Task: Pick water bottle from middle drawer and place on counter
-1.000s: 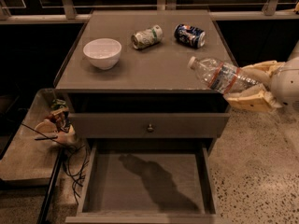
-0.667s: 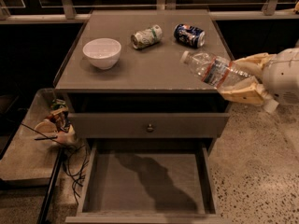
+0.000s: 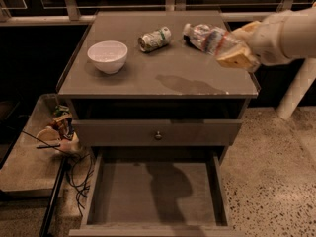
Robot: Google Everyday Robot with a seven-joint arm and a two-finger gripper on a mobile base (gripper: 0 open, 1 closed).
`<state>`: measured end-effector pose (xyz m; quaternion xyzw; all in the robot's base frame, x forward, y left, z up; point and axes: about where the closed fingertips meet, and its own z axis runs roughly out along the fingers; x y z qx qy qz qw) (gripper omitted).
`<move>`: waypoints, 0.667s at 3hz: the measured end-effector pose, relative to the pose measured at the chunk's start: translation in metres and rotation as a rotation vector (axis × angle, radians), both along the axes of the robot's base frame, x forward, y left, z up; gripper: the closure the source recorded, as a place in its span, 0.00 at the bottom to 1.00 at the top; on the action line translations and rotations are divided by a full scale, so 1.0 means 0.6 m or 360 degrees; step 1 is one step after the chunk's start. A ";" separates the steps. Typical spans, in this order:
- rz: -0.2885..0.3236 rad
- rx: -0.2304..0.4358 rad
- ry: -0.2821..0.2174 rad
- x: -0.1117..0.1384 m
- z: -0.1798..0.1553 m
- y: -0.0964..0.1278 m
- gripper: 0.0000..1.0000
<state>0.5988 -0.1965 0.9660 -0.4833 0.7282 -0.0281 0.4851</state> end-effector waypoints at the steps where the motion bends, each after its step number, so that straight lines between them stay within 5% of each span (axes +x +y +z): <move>1: -0.0046 -0.0041 0.0063 0.081 -0.020 0.033 1.00; 2: -0.0144 -0.0084 0.0088 0.137 -0.045 0.071 1.00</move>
Offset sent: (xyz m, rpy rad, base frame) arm 0.1187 0.0667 -0.0674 -0.0007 0.1383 -0.2533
